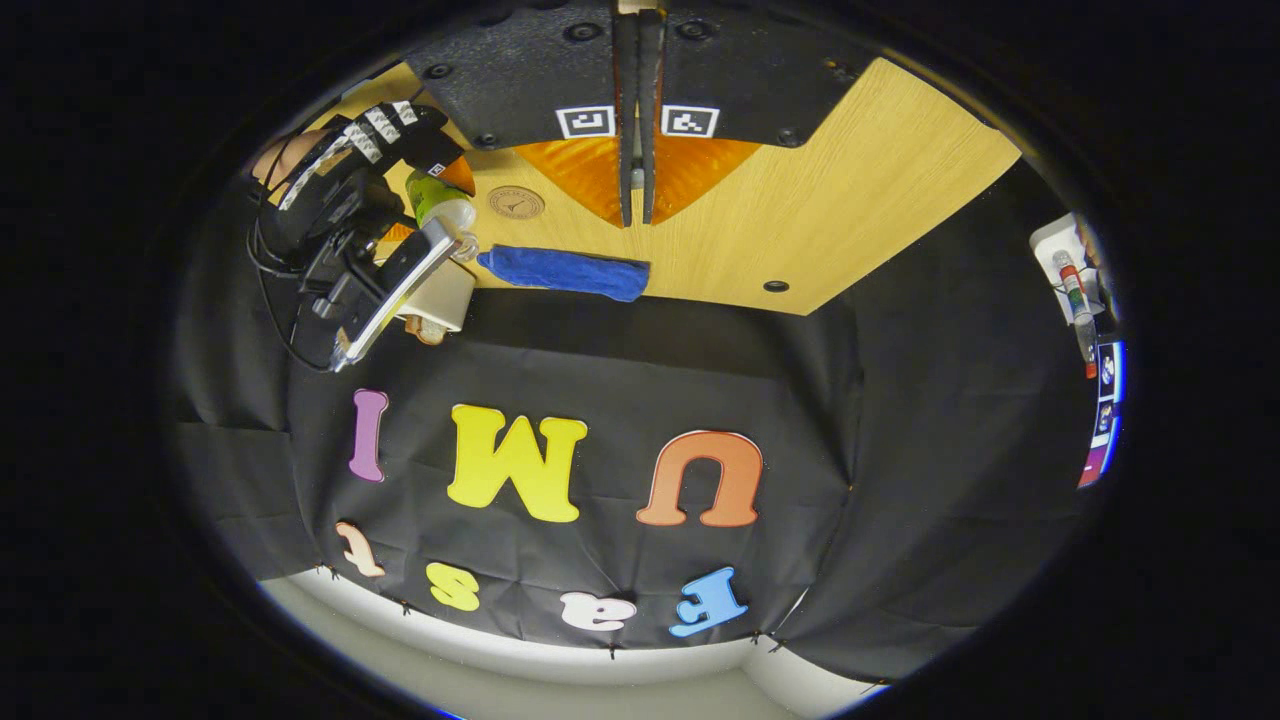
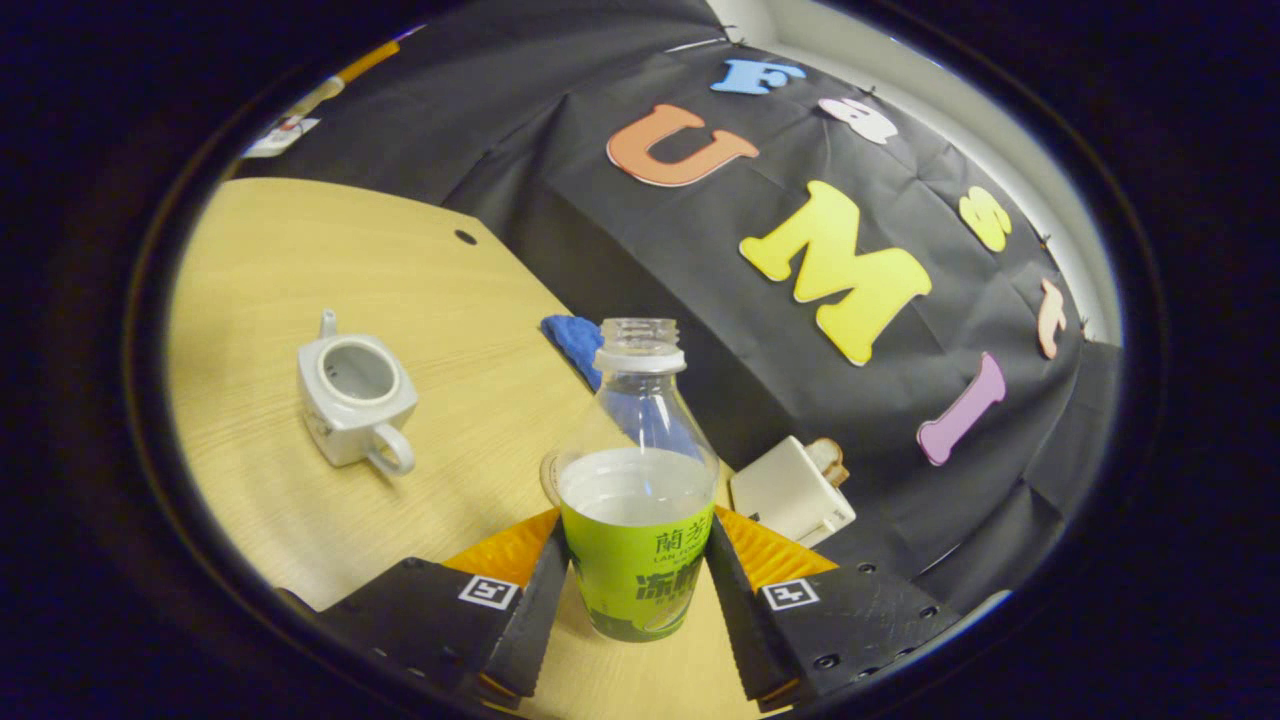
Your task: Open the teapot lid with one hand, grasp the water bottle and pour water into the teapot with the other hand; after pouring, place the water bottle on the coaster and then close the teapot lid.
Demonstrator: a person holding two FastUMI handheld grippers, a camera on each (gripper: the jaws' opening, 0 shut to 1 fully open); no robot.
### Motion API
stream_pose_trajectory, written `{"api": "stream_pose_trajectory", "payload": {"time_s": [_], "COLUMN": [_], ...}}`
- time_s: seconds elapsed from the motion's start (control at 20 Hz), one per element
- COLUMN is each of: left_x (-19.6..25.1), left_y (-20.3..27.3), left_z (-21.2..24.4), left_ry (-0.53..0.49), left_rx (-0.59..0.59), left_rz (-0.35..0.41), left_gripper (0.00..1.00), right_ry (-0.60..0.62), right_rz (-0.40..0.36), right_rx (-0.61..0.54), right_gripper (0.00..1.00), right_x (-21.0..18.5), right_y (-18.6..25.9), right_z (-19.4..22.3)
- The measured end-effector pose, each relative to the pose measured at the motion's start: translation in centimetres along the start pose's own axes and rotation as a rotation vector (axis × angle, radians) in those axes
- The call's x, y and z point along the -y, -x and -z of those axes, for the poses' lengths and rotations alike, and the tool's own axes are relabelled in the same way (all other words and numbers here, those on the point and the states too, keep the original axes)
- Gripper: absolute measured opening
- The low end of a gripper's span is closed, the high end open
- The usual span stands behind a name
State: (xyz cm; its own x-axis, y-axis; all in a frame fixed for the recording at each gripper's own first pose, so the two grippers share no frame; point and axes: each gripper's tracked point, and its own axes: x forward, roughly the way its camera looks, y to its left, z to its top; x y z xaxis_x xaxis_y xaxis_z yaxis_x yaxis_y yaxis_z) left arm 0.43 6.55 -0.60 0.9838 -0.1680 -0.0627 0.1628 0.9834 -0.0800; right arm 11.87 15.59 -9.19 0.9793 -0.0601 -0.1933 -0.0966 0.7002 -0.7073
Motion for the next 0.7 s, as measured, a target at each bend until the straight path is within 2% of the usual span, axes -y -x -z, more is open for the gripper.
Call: {"api": "stream_pose_trajectory", "payload": {"time_s": [0.35,0.7], "left_x": [-1.5,-2.5], "left_y": [0.7,1.9], "left_z": [-0.6,-1.6], "left_ry": [-0.038,-0.018], "left_rx": [0.018,0.048], "left_rz": [-0.029,-0.027], "left_gripper": [0.03,0.03], "right_ry": [0.296,0.588], "right_rz": [0.048,0.122], "right_rx": [0.014,0.092], "right_gripper": [0.73,0.74], "right_x": [-1.2,-1.9], "right_y": [-0.4,-0.2], "right_z": [-1.0,-3.1]}}
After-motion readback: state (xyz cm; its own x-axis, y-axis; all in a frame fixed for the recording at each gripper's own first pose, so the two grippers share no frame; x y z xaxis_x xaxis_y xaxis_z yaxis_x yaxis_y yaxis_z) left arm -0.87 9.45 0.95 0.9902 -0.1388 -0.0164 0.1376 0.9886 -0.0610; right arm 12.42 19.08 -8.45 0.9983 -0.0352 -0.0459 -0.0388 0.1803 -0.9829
